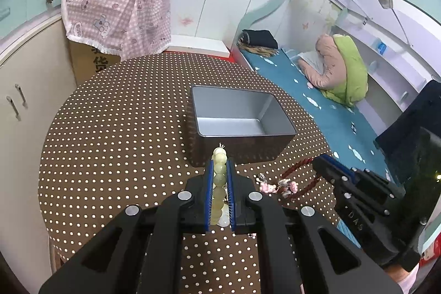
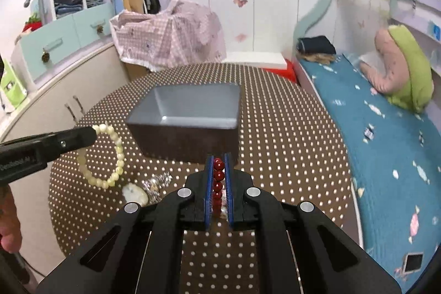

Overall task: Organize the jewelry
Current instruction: 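Carry both bracelets into the grey metal box and open both tools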

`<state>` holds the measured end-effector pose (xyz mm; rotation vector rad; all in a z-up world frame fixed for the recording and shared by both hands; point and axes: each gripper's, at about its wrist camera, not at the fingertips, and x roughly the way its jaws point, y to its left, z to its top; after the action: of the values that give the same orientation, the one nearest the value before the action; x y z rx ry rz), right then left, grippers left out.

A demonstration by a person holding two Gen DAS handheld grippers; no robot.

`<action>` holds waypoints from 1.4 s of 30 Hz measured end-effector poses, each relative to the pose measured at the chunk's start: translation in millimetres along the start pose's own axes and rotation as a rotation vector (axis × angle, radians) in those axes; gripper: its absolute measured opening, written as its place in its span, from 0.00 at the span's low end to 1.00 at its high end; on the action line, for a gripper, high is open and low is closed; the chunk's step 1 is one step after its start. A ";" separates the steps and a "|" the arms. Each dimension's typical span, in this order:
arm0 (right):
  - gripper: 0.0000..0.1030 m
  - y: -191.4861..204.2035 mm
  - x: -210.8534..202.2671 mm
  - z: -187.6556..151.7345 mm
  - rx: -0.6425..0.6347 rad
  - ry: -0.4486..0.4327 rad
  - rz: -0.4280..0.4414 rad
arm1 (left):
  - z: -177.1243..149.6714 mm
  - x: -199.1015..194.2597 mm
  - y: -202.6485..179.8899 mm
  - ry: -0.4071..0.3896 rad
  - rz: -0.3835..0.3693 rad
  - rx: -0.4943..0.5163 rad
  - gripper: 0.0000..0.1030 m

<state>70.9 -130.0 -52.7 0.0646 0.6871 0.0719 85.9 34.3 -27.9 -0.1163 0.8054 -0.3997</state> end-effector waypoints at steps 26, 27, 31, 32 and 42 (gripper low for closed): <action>0.08 26.2 -54.4 98.2 -0.112 -0.229 -0.007 | 57.4 -5.3 -19.2 -0.059 -0.028 0.059 0.08; 0.08 27.1 -54.9 103.9 -0.116 -0.240 -0.008 | 62.9 -2.4 -20.0 -0.055 -0.026 0.059 0.08; 0.08 25.4 -47.9 118.0 -0.114 -0.250 -0.027 | 80.5 8.5 -22.4 -0.045 -0.020 0.068 0.08; 0.08 23.4 -44.3 120.1 -0.106 -0.243 -0.020 | 82.6 10.5 -22.4 -0.044 -0.021 0.070 0.08; 0.08 7.5 23.9 120.0 -0.061 -0.083 0.038 | 93.0 54.7 -12.1 0.041 0.025 0.034 0.08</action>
<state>165.2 -124.8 25.3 0.0216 0.6002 0.1259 183.3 -2.7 2.3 -0.0665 0.8393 -0.3931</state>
